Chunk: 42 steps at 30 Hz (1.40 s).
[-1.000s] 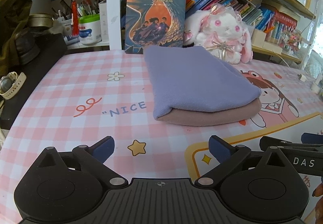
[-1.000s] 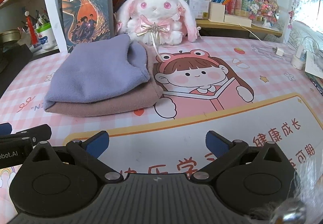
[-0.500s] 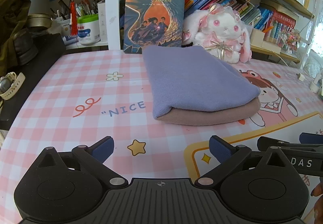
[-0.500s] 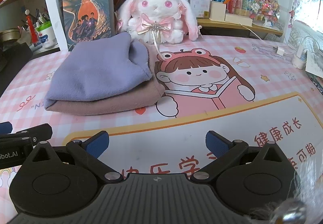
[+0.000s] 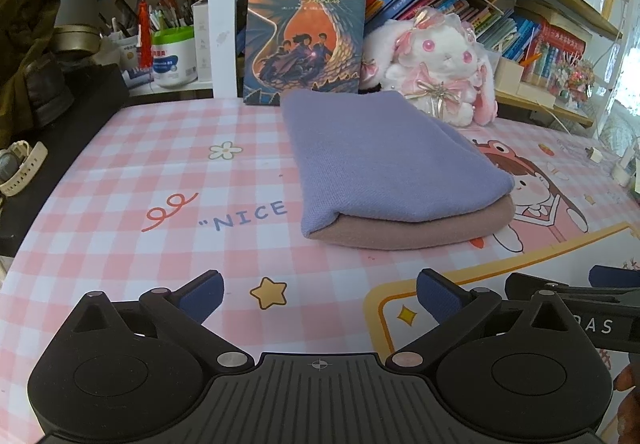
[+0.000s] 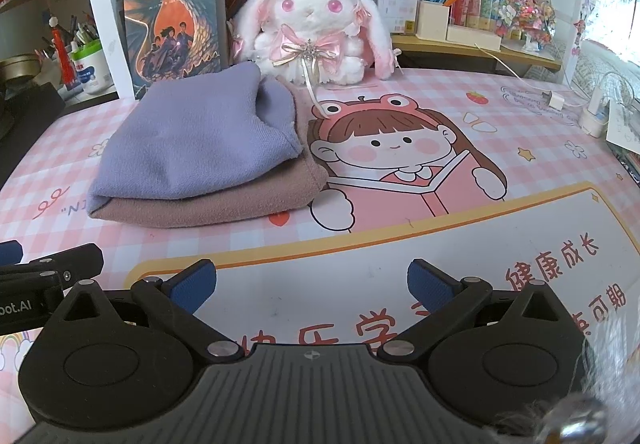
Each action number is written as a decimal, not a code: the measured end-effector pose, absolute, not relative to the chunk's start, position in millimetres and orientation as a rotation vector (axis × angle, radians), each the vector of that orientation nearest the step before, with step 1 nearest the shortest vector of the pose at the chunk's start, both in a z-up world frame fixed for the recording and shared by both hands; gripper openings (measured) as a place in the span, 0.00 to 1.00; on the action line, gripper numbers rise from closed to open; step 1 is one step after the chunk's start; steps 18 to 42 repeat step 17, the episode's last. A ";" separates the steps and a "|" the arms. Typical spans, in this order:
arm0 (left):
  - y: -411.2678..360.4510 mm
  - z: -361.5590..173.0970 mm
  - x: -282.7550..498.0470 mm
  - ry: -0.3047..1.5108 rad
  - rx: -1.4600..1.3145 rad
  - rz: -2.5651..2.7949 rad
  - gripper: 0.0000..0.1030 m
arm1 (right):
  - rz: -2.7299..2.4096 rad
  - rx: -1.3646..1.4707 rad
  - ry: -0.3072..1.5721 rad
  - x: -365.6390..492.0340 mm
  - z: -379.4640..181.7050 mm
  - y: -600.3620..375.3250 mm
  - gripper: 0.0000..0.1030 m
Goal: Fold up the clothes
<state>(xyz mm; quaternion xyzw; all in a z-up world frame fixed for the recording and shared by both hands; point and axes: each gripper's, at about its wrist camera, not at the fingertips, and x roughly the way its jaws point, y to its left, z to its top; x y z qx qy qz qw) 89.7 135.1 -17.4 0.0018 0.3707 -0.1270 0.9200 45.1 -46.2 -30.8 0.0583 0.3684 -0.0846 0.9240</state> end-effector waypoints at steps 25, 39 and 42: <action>135.9 -18.8 92.9 0.768 -0.005 -0.270 1.00 | -0.179 0.124 0.767 49.2 -33.1 -44.9 1.00; 135.9 -18.8 92.9 0.768 -0.005 -0.270 1.00 | -0.179 0.124 0.767 49.2 -33.1 -44.9 1.00; 135.9 -18.8 92.9 0.768 -0.005 -0.270 1.00 | -0.179 0.124 0.767 49.2 -33.1 -44.9 1.00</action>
